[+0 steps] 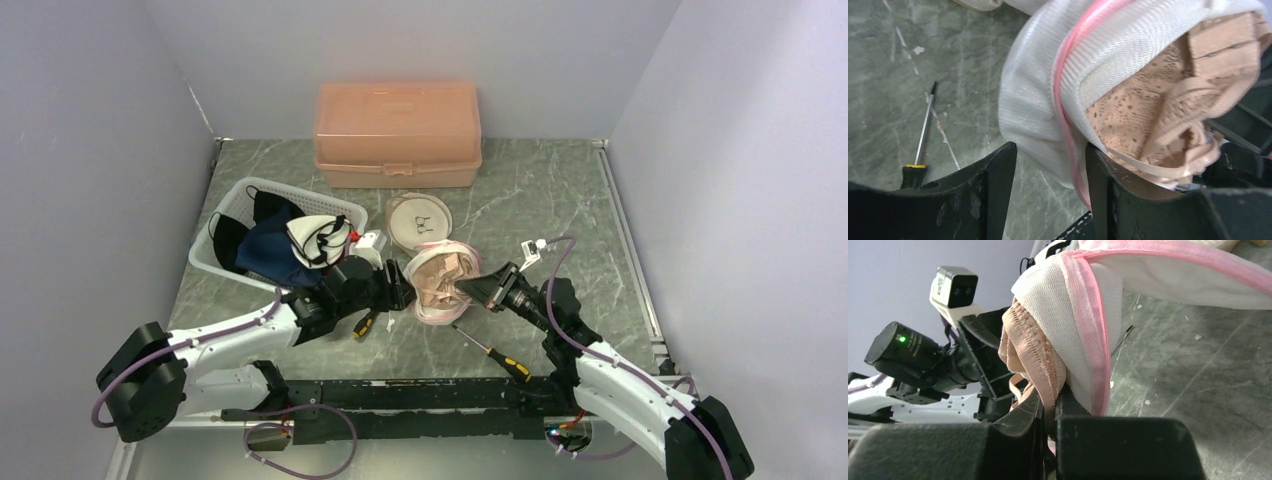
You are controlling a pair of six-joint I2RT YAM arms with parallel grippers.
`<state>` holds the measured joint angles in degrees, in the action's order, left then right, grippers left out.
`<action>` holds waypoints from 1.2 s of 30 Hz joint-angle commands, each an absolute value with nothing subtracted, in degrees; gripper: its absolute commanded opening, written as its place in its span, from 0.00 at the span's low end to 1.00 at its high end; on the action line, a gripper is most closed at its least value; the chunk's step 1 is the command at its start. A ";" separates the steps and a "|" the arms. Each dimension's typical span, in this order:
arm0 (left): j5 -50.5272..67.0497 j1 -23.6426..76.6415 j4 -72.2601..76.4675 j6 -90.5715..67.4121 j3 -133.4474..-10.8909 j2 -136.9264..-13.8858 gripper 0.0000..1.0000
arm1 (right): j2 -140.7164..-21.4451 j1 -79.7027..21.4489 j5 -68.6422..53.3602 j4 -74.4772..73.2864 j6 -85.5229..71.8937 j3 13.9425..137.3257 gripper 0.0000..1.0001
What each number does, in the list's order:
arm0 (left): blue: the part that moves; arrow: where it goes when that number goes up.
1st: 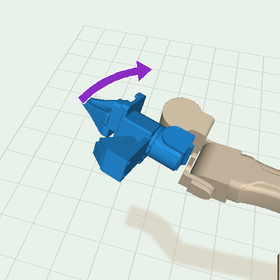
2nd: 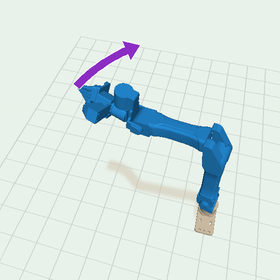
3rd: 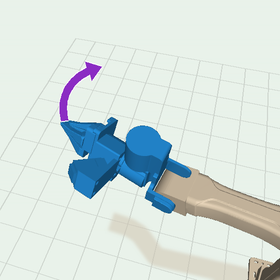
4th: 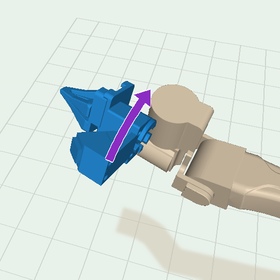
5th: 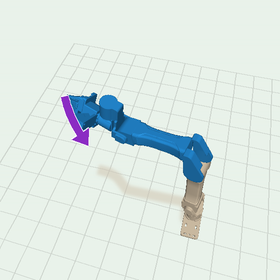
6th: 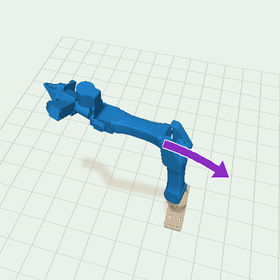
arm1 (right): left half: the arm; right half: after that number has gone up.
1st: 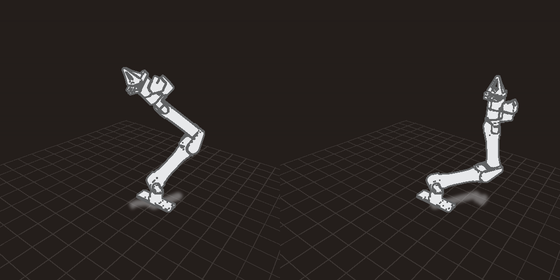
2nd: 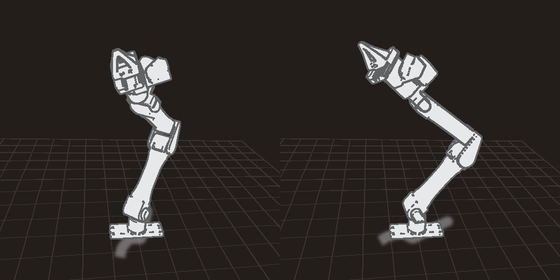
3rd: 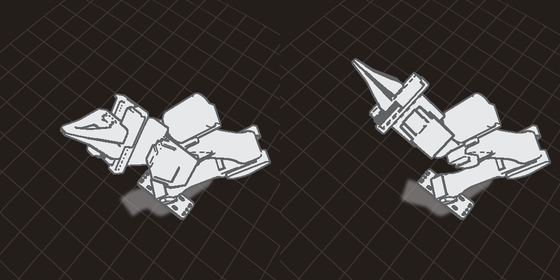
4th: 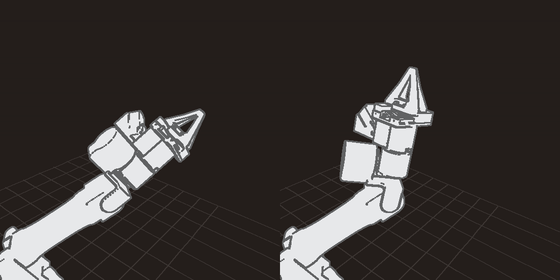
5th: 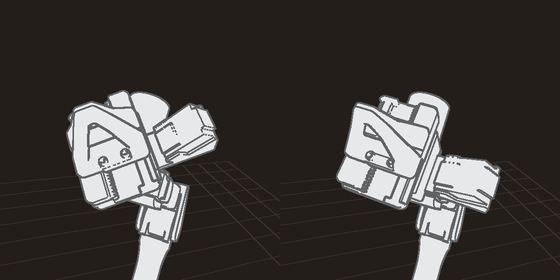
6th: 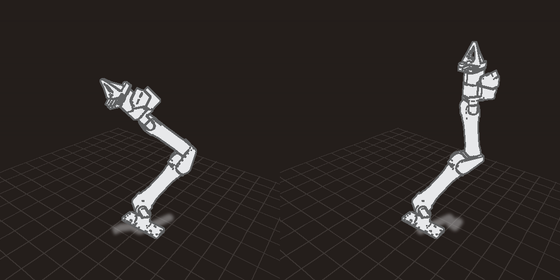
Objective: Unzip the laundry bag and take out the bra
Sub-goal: Pick up the bra from the laundry bag.
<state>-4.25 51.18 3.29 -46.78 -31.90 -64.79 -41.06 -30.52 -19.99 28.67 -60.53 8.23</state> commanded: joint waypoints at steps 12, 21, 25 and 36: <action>10.36 50.81 23.02 -54.73 -26.90 -69.89 0.58 | -41.82 -30.39 -14.76 49.52 -67.34 5.06 0.00; 8.81 48.95 25.44 -60.58 -22.52 -65.55 0.72 | -34.39 -30.39 -6.88 40.03 -65.04 4.87 0.00; 5.36 48.91 19.81 -60.57 -21.12 -58.59 0.79 | -31.86 -30.16 -3.71 36.16 -64.87 4.78 0.00; 9.23 50.15 24.52 -58.55 -25.77 -61.45 0.81 | -39.40 -30.22 -5.47 46.47 -70.83 3.99 0.00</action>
<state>7.29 49.45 21.56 -59.57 -22.09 -58.87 -37.85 -30.39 -4.95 37.56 -68.16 3.77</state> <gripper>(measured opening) 0.811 0.062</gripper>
